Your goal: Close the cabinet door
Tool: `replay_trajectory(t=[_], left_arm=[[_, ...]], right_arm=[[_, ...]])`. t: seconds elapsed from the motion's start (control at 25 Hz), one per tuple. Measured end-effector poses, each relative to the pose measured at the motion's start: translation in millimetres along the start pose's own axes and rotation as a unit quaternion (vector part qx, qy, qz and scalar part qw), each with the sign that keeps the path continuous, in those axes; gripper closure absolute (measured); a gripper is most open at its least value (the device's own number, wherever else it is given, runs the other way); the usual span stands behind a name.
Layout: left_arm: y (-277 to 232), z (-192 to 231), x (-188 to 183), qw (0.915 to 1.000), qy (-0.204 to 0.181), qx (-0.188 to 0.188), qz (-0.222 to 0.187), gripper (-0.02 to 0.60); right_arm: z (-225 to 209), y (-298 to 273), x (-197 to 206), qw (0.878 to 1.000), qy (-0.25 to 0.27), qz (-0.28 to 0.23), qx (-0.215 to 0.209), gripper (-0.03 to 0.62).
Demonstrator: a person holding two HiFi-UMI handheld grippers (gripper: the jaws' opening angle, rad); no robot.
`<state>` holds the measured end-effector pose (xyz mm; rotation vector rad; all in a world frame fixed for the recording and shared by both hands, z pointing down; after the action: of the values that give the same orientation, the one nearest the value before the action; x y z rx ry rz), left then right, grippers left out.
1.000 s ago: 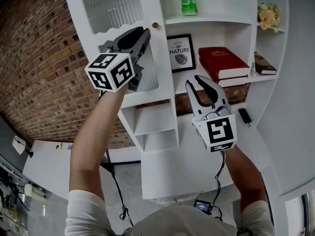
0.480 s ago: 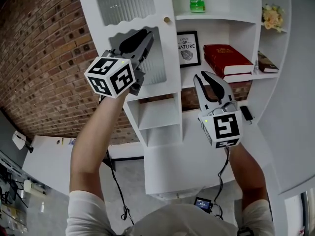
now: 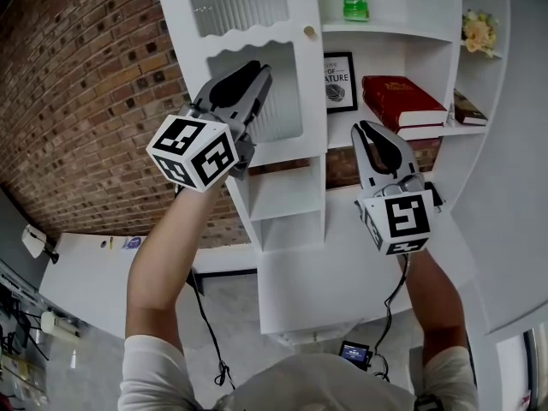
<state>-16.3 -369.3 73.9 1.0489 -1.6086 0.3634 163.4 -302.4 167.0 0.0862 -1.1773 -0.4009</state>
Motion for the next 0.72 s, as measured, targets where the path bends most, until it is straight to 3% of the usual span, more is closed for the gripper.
replay_trajectory(t=[0.72], left_arm=[[83, -17, 33, 0.9994, 0.035, -0.003, -0.004, 0.540]], right_arm=[[26, 9, 4, 1.000, -0.021, 0.021, 0.001, 0.543]])
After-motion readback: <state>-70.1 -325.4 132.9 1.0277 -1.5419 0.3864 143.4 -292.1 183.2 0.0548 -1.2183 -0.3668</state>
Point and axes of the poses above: the fingertips, and each gripper's own axes: y backward along the fingers, z to its left, x out of its underside, the point moved 4 cm from there along y, backward along the fingers, and after that the axes turned 9 degrees about z, right-handed, at the moved point
